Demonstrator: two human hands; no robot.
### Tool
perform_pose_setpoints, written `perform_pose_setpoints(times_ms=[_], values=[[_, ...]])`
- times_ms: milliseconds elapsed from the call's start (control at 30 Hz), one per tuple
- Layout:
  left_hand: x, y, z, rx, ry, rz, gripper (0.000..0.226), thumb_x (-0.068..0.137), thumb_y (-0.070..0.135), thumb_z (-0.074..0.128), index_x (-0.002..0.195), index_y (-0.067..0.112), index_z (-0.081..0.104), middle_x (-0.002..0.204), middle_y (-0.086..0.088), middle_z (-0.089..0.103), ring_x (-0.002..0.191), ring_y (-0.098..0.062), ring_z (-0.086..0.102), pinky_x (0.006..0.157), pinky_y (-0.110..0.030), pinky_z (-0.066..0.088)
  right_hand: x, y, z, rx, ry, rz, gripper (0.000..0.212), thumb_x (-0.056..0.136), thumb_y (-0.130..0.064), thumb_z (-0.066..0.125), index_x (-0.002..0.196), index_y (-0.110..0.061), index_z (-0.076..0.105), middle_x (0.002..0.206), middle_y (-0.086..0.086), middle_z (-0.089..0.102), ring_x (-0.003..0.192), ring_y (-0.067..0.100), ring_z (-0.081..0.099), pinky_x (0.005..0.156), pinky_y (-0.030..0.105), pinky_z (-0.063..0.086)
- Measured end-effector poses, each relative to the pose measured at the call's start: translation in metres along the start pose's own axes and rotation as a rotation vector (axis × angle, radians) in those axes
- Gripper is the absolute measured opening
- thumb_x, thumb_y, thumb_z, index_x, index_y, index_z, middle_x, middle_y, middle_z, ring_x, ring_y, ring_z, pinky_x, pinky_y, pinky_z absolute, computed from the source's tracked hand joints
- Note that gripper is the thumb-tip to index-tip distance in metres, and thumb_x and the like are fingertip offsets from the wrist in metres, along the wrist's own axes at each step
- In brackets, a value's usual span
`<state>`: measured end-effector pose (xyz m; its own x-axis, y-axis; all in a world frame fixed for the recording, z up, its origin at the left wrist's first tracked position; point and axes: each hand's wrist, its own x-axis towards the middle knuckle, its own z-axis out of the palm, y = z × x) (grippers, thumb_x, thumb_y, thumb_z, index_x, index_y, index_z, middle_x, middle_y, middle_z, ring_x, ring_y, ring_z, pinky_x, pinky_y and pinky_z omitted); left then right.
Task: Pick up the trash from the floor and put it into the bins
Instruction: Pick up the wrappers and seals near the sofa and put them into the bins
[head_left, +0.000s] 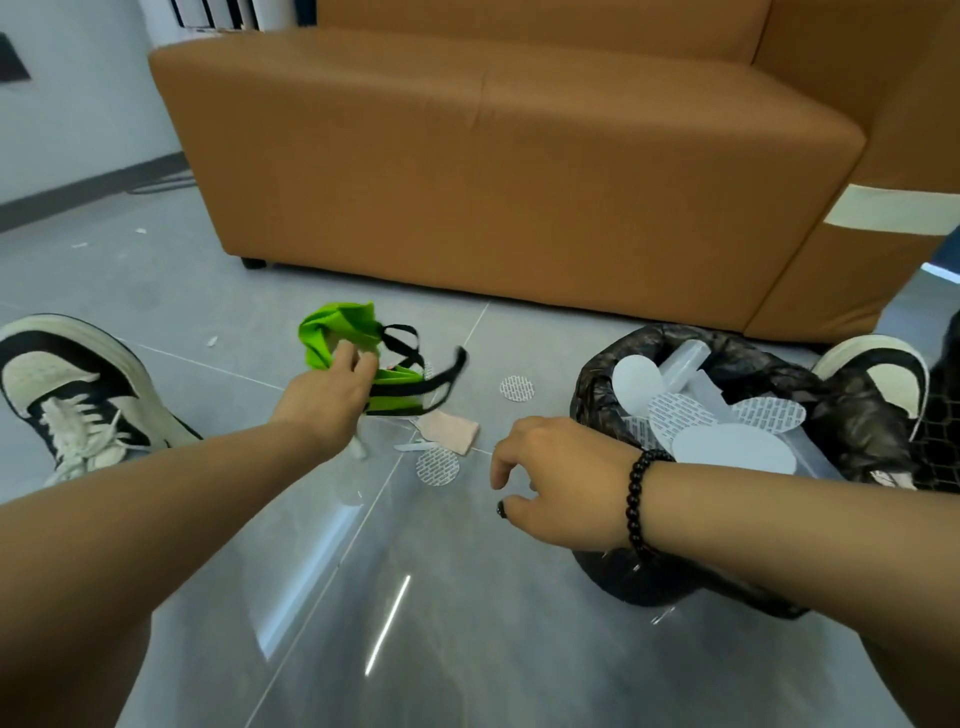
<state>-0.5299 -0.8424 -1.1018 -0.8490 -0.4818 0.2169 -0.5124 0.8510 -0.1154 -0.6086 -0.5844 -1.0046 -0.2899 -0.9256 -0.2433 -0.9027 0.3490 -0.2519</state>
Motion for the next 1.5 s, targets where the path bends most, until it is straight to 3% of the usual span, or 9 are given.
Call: perform_pose_setpoints(times_ms=[133,300,533,700,800,967,1233,1333,1500], values=[[-0.021,0.009,-0.048,0.059,0.1,0.275,0.048,0.06,0.006,0.082,0.089,0.016,0.045,0.088,-0.012,0.05,0.033,-0.031,0.038,0.037,-0.022,0.013,-0.022,-0.001,-0.019,0.041,0.12,0.015,0.026,0.09,-0.03,0.056,0.113,-0.021,0.06,0.116,-0.003,0.054,0.099,0.012,0.054,0.084,0.02,0.04],[-0.065,0.027,-0.107,0.046,0.256,0.475,0.07,0.037,0.002,0.085,0.093,0.022,0.048,0.083,-0.01,0.056,0.031,-0.029,0.045,0.037,-0.021,0.013,-0.055,0.001,-0.046,0.238,0.378,0.07,0.034,0.088,-0.031,0.061,0.12,-0.023,0.054,0.114,-0.006,0.059,0.089,0.008,0.054,0.085,0.024,0.046],[-0.096,0.043,-0.179,-0.046,0.405,0.448,0.063,0.046,0.0,0.085,0.092,0.022,0.047,0.086,-0.014,0.06,0.036,-0.033,0.047,0.035,-0.024,0.022,-0.098,-0.007,-0.073,0.294,0.676,-0.037,0.061,0.089,-0.037,0.059,0.142,-0.036,0.029,0.137,-0.004,0.035,0.123,0.013,0.038,0.097,0.024,0.035],[-0.114,0.066,-0.207,-0.06,0.401,0.676,0.041,0.07,0.009,0.062,0.105,0.023,0.046,0.099,-0.005,0.049,0.04,-0.034,0.049,0.031,-0.033,0.041,-0.12,0.001,-0.089,0.323,0.616,-0.152,0.061,0.09,-0.045,0.053,0.145,-0.038,0.026,0.141,-0.005,0.035,0.13,0.009,0.032,0.108,0.028,0.03],[-0.127,0.075,-0.227,-0.204,0.297,0.653,0.024,0.077,0.027,0.041,0.1,0.027,0.046,0.106,0.005,0.042,0.054,-0.032,0.058,0.043,-0.04,0.048,-0.132,0.003,-0.093,0.468,0.533,-0.209,0.054,0.081,-0.053,0.053,0.132,-0.04,0.042,0.135,-0.013,0.048,0.123,0.005,0.046,0.103,0.029,0.04],[-0.154,0.069,-0.258,-0.52,0.164,0.767,0.021,0.085,0.009,0.061,0.101,0.02,0.054,0.112,0.007,0.046,0.087,-0.017,0.059,0.071,-0.035,0.051,-0.148,-0.005,-0.09,0.567,0.573,-0.224,0.059,0.066,-0.058,0.074,0.119,-0.044,0.053,0.122,-0.015,0.057,0.113,0.002,0.054,0.098,0.032,0.047],[-0.201,0.067,-0.298,-0.973,0.161,0.647,0.017,0.085,0.025,0.063,0.095,0.012,0.06,0.107,-0.008,0.058,0.095,-0.03,0.06,0.076,-0.045,0.052,-0.168,-0.042,-0.081,0.472,0.844,-0.424,0.038,0.072,-0.014,0.074,0.097,-0.041,0.066,0.092,-0.023,0.069,0.09,-0.005,0.063,0.077,0.018,0.05],[-0.212,0.073,-0.31,-1.28,0.118,0.563,0.021,0.076,0.02,0.051,0.093,0.016,0.064,0.104,-0.005,0.063,0.094,-0.021,0.063,0.078,-0.03,0.052,-0.185,-0.058,-0.09,0.506,0.876,-0.456,0.025,0.078,-0.027,0.068,0.102,-0.035,0.07,0.098,-0.008,0.073,0.094,0.011,0.067,0.08,0.041,0.053],[-0.221,0.066,-0.332,-1.401,0.187,0.501,0.03,0.074,0.033,0.053,0.076,0.012,0.074,0.094,-0.01,0.072,0.095,-0.024,0.067,0.083,-0.032,0.054,-0.224,-0.083,-0.121,-0.03,1.02,-0.468,0.036,0.077,-0.036,0.053,0.104,-0.02,0.07,0.1,-0.003,0.073,0.09,0.018,0.07,0.073,0.038,0.057]])
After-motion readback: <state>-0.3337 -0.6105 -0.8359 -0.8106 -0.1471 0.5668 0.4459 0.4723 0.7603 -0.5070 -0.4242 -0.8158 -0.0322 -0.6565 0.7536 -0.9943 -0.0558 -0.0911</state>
